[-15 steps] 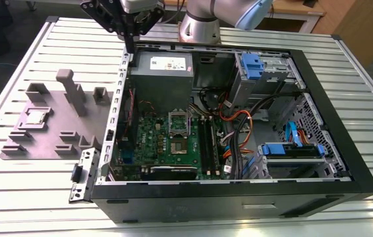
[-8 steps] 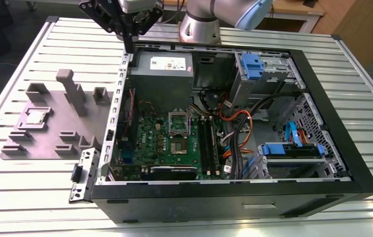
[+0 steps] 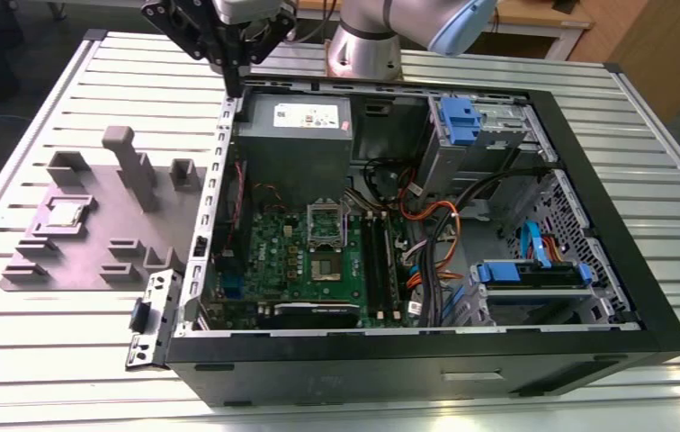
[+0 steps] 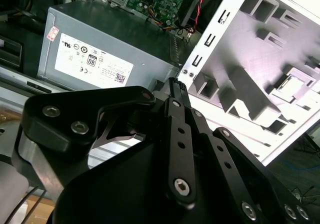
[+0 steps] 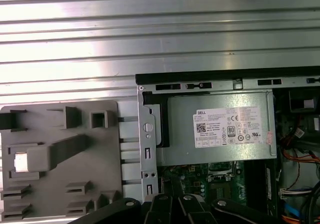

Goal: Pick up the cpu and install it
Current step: 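Reach for the cpu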

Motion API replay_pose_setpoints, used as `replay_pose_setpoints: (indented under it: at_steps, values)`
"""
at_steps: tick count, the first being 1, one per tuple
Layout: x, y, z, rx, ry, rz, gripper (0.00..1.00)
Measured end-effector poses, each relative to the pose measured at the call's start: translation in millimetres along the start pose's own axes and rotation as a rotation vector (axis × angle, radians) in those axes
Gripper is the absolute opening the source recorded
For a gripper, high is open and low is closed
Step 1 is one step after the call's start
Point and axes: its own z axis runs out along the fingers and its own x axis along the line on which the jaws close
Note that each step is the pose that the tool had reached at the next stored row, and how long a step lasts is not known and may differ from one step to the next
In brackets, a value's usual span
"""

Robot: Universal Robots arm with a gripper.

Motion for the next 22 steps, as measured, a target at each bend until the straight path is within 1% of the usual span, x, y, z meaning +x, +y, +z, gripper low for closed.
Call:
replay_pose_setpoints:
  at_steps: [22]
  values:
    - [5.8,-0.5,0.5,0.0001,0.0,0.0,0.11]
